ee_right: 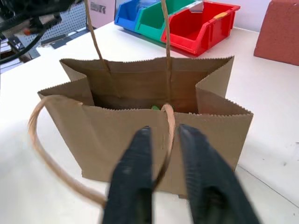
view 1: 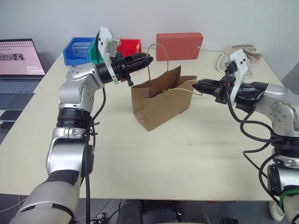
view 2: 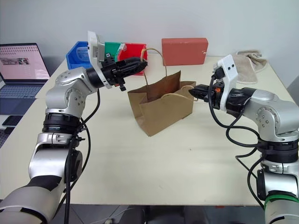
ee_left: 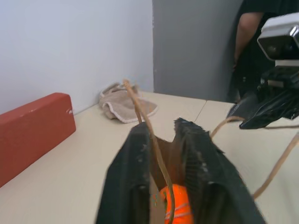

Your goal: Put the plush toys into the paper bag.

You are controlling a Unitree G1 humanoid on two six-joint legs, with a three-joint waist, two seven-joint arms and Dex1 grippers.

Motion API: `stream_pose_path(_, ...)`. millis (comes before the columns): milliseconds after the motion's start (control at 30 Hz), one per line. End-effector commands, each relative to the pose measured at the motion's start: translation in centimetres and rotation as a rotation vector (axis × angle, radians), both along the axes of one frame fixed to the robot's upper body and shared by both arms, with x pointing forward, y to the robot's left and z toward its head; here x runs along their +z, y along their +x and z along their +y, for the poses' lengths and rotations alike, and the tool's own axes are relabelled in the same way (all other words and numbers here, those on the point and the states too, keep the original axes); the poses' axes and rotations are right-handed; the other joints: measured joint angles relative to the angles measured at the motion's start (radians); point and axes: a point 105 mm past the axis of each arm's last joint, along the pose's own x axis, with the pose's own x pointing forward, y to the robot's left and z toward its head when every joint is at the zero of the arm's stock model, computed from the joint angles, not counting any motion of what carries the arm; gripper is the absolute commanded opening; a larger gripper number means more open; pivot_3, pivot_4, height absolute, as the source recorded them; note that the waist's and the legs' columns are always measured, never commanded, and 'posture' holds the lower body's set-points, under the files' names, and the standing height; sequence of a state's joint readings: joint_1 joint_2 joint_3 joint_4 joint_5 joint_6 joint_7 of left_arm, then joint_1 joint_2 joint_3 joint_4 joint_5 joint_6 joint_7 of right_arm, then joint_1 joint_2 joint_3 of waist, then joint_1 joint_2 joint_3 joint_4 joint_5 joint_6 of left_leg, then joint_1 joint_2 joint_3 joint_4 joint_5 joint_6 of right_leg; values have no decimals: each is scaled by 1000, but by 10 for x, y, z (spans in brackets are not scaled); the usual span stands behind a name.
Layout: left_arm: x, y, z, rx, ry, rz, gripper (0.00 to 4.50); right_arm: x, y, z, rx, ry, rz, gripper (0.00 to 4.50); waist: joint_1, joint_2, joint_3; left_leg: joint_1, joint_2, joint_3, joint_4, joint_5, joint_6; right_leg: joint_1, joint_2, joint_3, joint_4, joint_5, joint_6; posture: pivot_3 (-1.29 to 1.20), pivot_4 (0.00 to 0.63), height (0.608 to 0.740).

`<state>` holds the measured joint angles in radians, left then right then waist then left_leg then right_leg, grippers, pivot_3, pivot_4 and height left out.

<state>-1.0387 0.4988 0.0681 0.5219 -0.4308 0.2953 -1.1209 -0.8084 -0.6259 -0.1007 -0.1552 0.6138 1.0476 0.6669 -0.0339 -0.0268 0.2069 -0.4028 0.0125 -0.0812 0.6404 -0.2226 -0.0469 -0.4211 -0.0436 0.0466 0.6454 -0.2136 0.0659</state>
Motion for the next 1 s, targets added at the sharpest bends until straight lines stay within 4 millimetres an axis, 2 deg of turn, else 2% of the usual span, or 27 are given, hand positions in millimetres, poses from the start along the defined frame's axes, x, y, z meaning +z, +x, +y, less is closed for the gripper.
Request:
stream_pose_path(33, 15, -11, 9, 13, 28, -86, 2208, 30, -8, 0, 10, 36, -96, 2388, 0, 0, 0, 0, 0, 0, 0, 0, 0, 0, 0, 0, 0, 0, 0, 0, 150, 740)
stream_pose_path(200, 12, -19, 31, 80, 68, -85, 3776, 51, -17, -5, 34, 25, -168, 4252, 0, 0, 0, 0, 0, 0, -1, 0, 0, 0, 0, 0, 0, 0, 0, 0, 150, 740)
stream_pose_path(233, 12, -20, 36, 103, 71, -90, 4104, 55, -19, -8, 31, 15, -185, 4500, 0, 0, 0, 0, 0, 0, -1, 0, 0, 0, 0, 0, 0, 0, 0, 0, 150, 740)
stream_pose_path(267, 11, -22, 42, 124, 69, -87, 4426, 57, -20, -14, 17, -11, -205, 4500, 0, 0, 0, 0, 0, 0, -1, 0, 0, 0, 0, 0, 0, 0, 0, 0, 150, 740)
stream_pose_path(367, 7, -29, 55, 152, 55, -59, 4468, 53, -30, -26, 61, -97, -229, 4500, 2, 0, 0, 0, 0, 0, -1, 0, 0, 0, 0, 0, 0, 0, 0, 0, 150, 740)
stream_pose_path(433, -6, -36, 63, 156, 60, -3, 4468, 46, -35, -35, 73, -161, -231, 4500, 2, 0, 0, 0, 0, 0, -1, 0, 0, 0, 0, 0, -1, 0, 0, 0, 150, 740)
stream_pose_path(500, -26, -47, 65, 113, 65, 77, 4468, 38, -49, -33, 149, -192, -218, 4500, 1, 0, 0, 0, 0, 0, -1, 0, 0, 0, 0, 0, -1, -1, 0, 0, 150, 740)
stream_pose_path(600, -46, -50, 60, 85, 45, 157, 4468, 30, -67, -21, 262, -183, -197, 4500, 1, 0, 0, 1, 1, 0, -1, 0, 0, 0, 0, 0, 0, -1, -1, 0, 150, 740)
stream_pose_path(667, -56, -48, 49, 63, 59, 177, 4468, 26, -75, -12, 316, -194, -200, 4500, 2, 0, 0, 1, 1, 0, 0, 0, 0, 0, 0, -1, 1, -1, -1, 0, 150, 740)
stream_pose_path(833, -64, -34, 37, 42, 44, 198, 4468, 20, -86, 1, 387, -186, -177, 4500, 3, 0, 0, 1, 1, 0, 3, 0, 0, 2, 0, 0, 0, 0, 0, 0, 150, 740)
stream_pose_path(1000, -70, -36, 30, -24, 43, 220, 4468, 17, -85, -1, 368, -191, -165, 4500, 2, 0, 0, 1, 1, 0, 2, 0, 0, 1, 0, 0, 0, 0, 0, 0, 150, 740)
